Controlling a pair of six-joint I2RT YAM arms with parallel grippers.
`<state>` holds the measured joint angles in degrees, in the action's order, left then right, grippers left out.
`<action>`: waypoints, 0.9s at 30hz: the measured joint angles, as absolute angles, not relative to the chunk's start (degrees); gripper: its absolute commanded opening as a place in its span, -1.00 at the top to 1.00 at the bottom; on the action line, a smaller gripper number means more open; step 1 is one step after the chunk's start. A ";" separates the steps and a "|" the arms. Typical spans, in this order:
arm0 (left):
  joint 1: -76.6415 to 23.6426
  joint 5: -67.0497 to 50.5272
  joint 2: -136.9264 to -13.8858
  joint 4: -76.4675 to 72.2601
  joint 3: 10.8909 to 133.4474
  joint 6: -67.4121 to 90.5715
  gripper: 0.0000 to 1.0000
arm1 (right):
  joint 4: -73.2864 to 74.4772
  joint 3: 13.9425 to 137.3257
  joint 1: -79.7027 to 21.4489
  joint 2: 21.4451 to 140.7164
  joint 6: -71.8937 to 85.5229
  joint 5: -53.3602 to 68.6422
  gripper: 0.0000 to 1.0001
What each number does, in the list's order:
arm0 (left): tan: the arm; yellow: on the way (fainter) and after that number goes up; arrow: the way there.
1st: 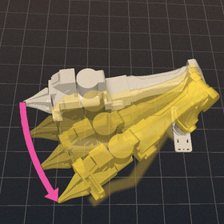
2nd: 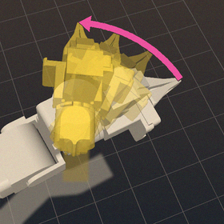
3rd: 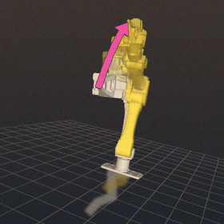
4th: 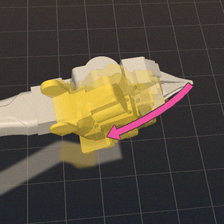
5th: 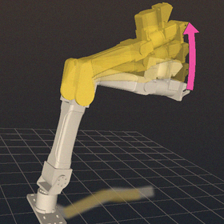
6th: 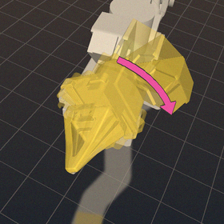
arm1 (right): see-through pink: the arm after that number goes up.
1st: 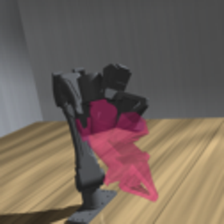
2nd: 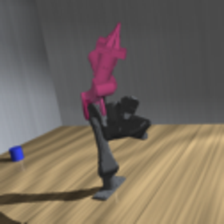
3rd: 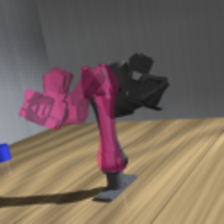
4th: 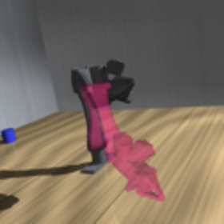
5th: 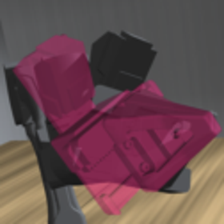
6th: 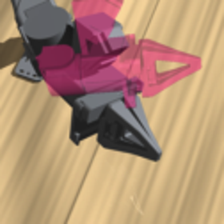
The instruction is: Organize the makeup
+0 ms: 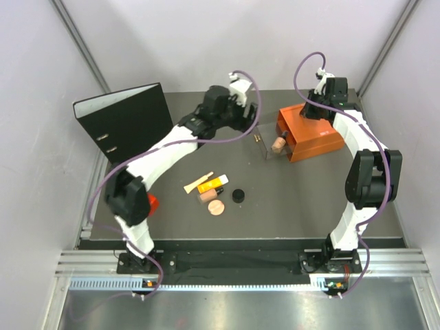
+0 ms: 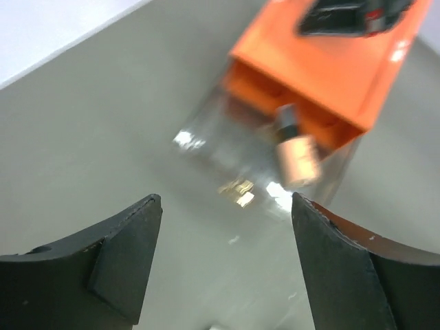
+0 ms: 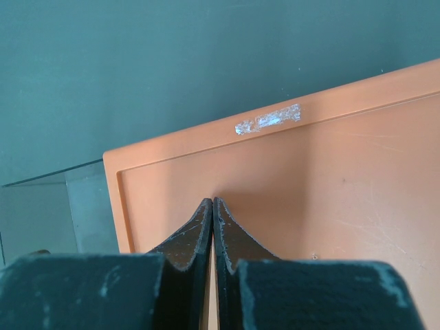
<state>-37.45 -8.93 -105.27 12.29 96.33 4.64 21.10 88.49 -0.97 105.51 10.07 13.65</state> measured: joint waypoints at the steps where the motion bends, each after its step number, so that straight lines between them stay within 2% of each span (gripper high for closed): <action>1: -36.91 -7.44 -102.39 12.67 93.67 3.73 -0.63 | 21.08 88.49 -0.97 105.51 10.07 13.67 1.00; 6: -33.61 -3.31 -92.68 16.16 83.24 1.30 -0.75 | 20.88 88.38 -0.97 105.51 10.07 13.80 1.00; 11: -31.00 -1.78 -91.31 20.43 73.67 1.58 -0.75 | 20.80 88.38 -0.97 105.54 10.07 13.93 1.00; 15: -30.59 -1.63 -91.33 25.34 67.40 2.63 -0.65 | 20.38 88.16 -0.97 105.56 10.07 14.24 1.00; 21: -30.00 -1.85 -91.46 29.02 65.10 4.19 -0.60 | 20.21 88.12 -0.97 105.56 10.07 14.50 1.00; 24: -29.52 -1.78 -91.88 29.67 64.95 4.69 -0.50 | 20.03 88.03 -0.97 105.58 10.09 14.72 1.00; 25: -29.41 -1.67 -92.16 29.69 64.95 4.78 -0.37 | 19.99 88.01 -0.97 105.58 10.09 14.74 1.00; 27: -29.10 -1.52 -93.25 29.69 64.75 4.75 -0.32 | 19.88 88.01 -0.97 105.62 10.11 14.90 1.00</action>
